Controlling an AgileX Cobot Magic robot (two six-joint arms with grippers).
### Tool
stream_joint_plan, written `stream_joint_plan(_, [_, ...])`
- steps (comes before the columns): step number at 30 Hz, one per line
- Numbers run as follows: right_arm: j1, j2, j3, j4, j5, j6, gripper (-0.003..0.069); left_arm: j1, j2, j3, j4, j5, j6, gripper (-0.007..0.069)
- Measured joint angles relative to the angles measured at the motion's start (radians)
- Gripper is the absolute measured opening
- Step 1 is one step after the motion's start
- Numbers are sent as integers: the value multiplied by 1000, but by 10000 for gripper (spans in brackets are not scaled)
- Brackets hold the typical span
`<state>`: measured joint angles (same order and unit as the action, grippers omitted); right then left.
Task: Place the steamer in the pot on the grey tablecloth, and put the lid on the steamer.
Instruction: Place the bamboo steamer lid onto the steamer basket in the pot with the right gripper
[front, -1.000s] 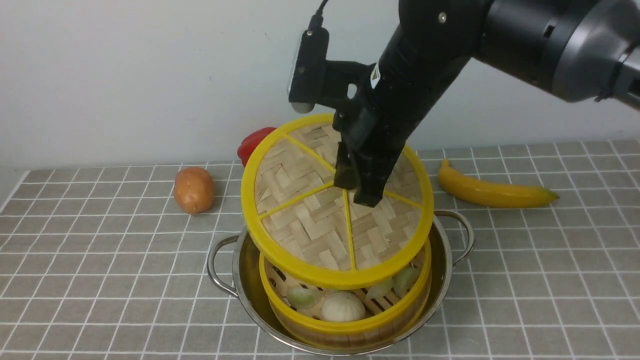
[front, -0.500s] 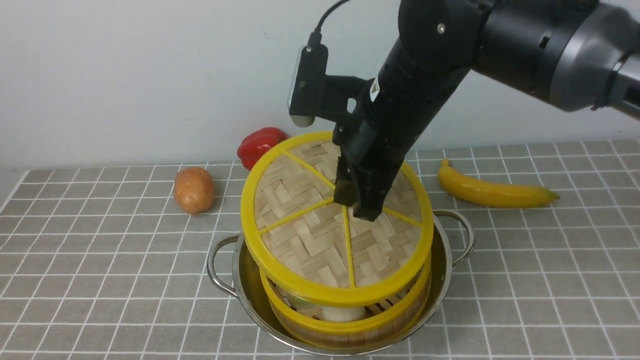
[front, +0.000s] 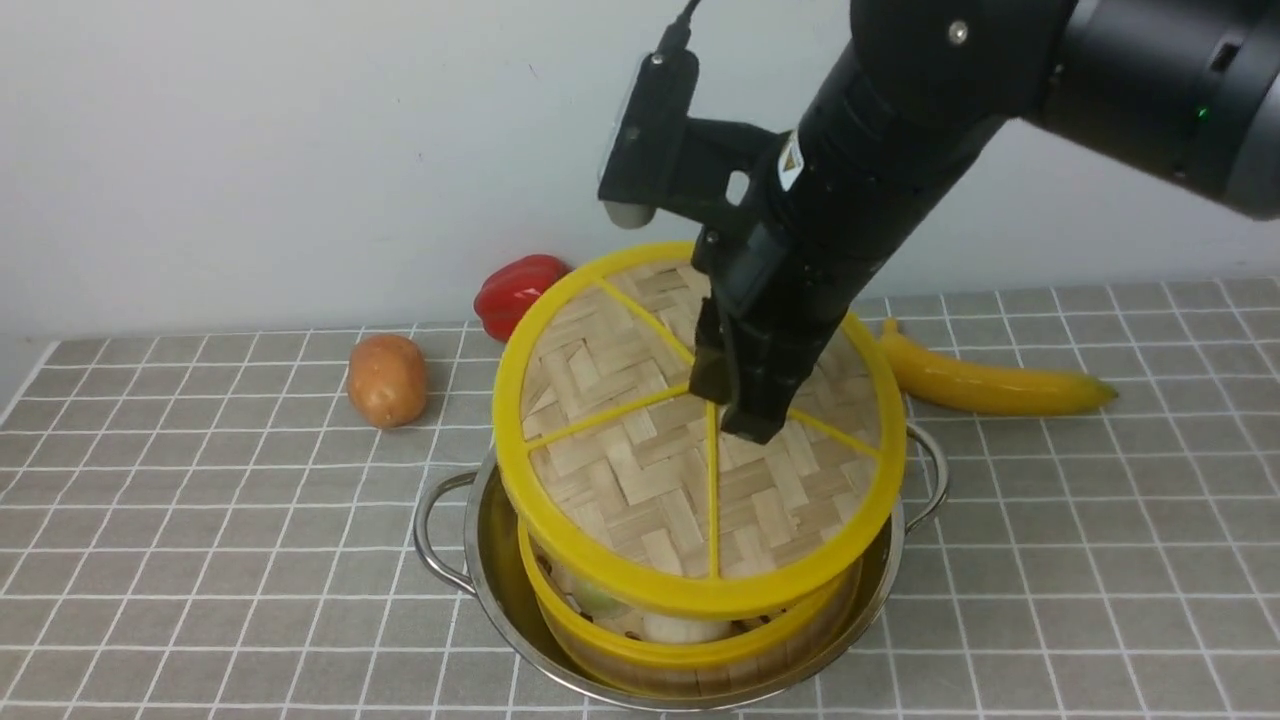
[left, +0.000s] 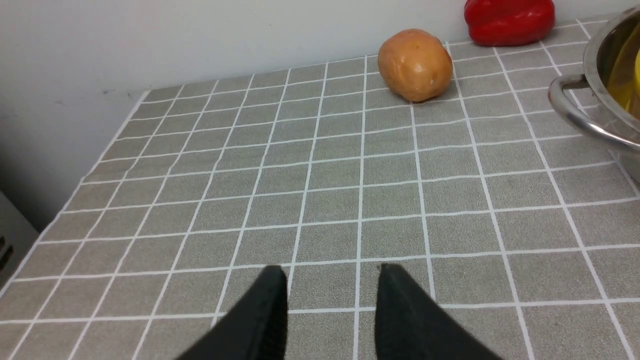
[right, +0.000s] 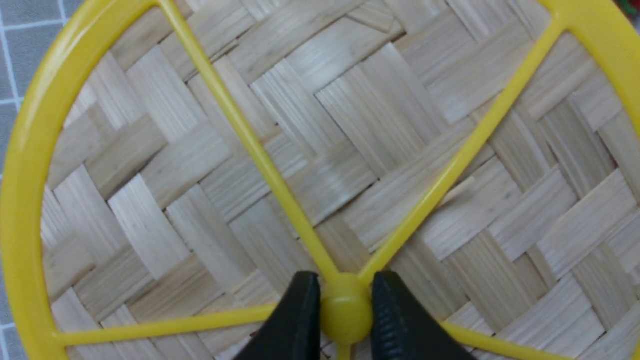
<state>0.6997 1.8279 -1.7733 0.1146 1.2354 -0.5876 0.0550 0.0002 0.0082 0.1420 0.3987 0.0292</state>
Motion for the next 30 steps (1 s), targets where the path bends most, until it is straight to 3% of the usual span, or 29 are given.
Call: stream_joint_plan(30, [19,139,-1,-72,-23,-129,146,0,0,0,0,0,0,242])
